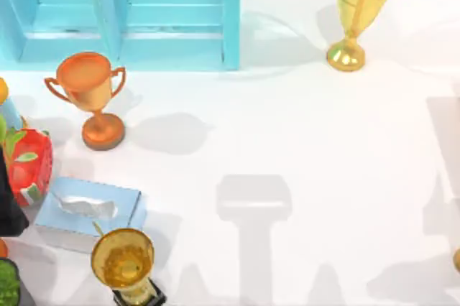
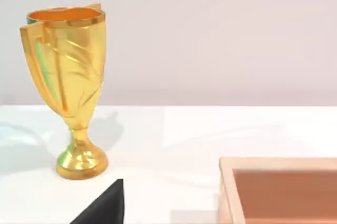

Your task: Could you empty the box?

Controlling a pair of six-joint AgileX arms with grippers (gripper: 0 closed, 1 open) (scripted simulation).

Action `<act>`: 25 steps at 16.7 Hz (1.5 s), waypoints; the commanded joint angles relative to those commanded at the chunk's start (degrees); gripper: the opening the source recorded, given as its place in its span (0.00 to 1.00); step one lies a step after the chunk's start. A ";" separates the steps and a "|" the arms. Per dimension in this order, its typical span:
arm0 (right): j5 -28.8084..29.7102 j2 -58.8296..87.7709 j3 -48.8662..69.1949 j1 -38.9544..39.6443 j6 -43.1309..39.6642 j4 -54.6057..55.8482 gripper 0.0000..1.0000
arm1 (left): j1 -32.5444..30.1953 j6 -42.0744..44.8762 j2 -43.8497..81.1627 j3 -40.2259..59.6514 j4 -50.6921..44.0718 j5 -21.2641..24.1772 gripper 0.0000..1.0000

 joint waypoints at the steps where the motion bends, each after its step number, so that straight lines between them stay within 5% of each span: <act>1: 0.00 0.00 0.00 0.00 0.00 0.00 1.00 | 0.00 0.00 0.00 0.00 0.00 0.00 1.00; 8: -0.03 12.91 12.43 -4.88 -5.13 -11.50 1.00 | 0.00 0.00 0.00 0.00 0.00 0.00 1.00; 18: -0.34 67.53 52.48 -20.78 -20.70 -51.33 1.00 | 0.00 0.00 0.00 0.00 0.00 0.00 1.00; 25: -0.23 91.14 72.32 -28.47 -28.23 -69.31 1.00 | 0.00 0.00 0.00 0.00 0.00 0.00 1.00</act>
